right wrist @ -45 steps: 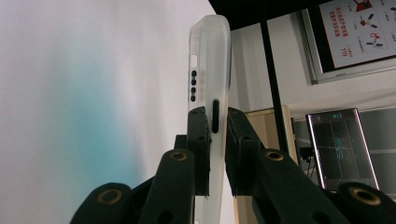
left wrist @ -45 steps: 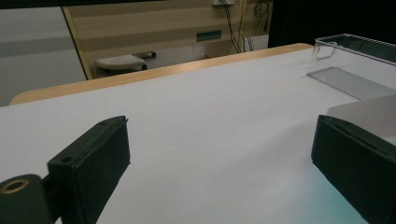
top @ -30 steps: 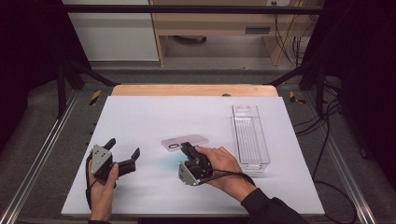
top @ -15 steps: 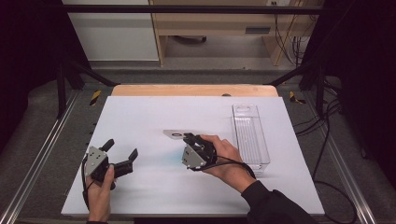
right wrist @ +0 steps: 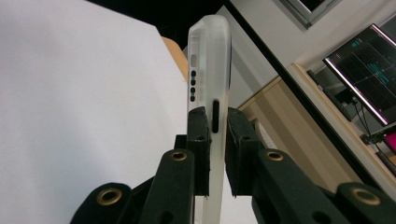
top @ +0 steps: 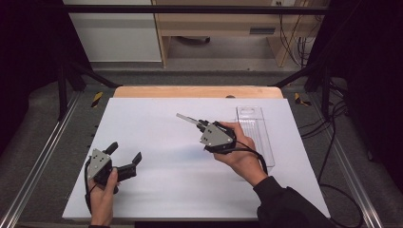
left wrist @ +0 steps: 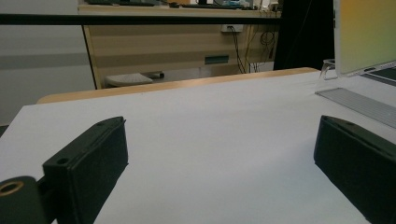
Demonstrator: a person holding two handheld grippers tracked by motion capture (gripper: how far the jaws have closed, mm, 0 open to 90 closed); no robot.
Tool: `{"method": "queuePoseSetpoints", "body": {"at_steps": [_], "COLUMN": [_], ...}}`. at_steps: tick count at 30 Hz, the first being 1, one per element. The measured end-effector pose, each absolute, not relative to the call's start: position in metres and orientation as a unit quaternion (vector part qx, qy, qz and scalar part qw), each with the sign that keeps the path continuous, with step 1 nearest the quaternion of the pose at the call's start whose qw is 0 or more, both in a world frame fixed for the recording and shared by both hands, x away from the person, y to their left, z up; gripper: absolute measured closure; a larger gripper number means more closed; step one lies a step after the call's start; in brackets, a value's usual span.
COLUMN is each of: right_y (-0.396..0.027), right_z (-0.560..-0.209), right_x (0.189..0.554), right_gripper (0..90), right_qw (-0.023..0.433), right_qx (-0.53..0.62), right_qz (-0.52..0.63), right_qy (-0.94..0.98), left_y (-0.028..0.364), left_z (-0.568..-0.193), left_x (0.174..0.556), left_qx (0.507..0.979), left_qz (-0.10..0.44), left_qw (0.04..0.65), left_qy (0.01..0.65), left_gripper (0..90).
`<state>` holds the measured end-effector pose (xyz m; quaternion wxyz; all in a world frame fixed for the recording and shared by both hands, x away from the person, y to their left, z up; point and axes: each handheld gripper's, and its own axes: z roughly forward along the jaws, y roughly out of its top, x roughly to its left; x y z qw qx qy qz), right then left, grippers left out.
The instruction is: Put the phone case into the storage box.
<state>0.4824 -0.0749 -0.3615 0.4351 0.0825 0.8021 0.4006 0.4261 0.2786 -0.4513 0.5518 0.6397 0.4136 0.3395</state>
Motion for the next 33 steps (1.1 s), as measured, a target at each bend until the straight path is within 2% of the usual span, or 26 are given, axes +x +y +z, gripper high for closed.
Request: {"method": "queuePoseSetpoints", "body": {"at_steps": [20,33], "right_y": [-0.119,-0.150], "right_z": [-0.347,-0.338], "right_x": [0.517,0.532], "right_gripper": [81.8,81.8], "right_qw": [0.374,0.353], "right_qx": [0.200,0.261], "right_qz": [0.470,0.511], "right_qy": [0.774,0.739], "left_y": [0.279,0.280], "left_z": [-0.451,-0.452], "left_x": [0.425,0.425], "left_qx": [0.639,0.638], "left_qz": [0.339,0.338], "left_qw": [0.550,0.551], "left_qy": [0.417,0.418], "left_gripper": [2.5,2.6]}}
